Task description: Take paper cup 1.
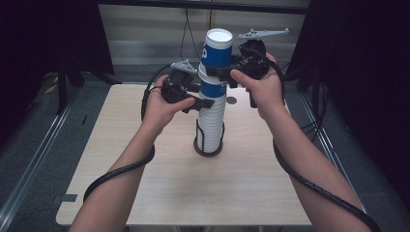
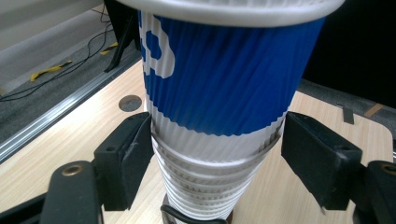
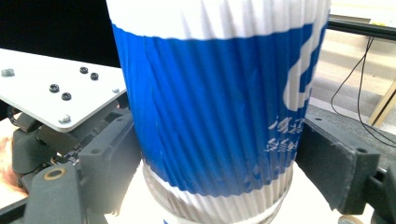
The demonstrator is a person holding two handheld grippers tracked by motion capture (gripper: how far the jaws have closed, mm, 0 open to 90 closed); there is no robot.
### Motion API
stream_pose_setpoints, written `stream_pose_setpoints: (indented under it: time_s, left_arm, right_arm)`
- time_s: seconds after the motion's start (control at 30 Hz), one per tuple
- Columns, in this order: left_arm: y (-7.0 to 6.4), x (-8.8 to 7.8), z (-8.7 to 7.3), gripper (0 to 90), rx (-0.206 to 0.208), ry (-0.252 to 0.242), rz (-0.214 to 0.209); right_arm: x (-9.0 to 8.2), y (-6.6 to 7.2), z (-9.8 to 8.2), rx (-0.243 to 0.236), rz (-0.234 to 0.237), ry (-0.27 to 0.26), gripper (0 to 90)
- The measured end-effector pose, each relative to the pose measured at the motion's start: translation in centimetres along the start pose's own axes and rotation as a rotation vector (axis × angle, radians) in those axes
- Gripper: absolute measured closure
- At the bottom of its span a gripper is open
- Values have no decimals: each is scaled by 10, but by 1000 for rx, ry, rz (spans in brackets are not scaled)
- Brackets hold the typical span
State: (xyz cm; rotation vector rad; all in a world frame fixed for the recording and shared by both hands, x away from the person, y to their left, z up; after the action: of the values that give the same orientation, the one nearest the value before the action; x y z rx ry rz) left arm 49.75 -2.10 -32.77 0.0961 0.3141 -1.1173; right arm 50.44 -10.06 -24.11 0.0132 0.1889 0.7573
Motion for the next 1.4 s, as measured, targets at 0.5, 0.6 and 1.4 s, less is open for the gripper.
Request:
stream_pose_setpoints:
  time_s: [0.5,0.6,1.4]
  left_arm:
    - [3,-7,-2,150,-8,-3,2]
    - [5,-11,8,158,-6,-37,26]
    - [2,-8,21,222,26,-70,24]
  right_arm:
    - [3,0,-17,-6,5,32,172]
    - [5,0,-24,3,10,39,171]
    - [7,0,-27,-13,-3,18,174]
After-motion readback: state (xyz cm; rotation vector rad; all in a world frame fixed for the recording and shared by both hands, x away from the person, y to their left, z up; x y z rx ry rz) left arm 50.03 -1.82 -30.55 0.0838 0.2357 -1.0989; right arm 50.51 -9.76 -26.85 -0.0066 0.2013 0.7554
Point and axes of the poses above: each handheld gripper's, and its own axes: x roughly forward along the jaws, z roughly out of its top, y roughly to its left, the point moved 9 cm from there along x, roughly forward along the jaws, and after that the axes turned 14 degrees about -y, right-handed, at the moved point
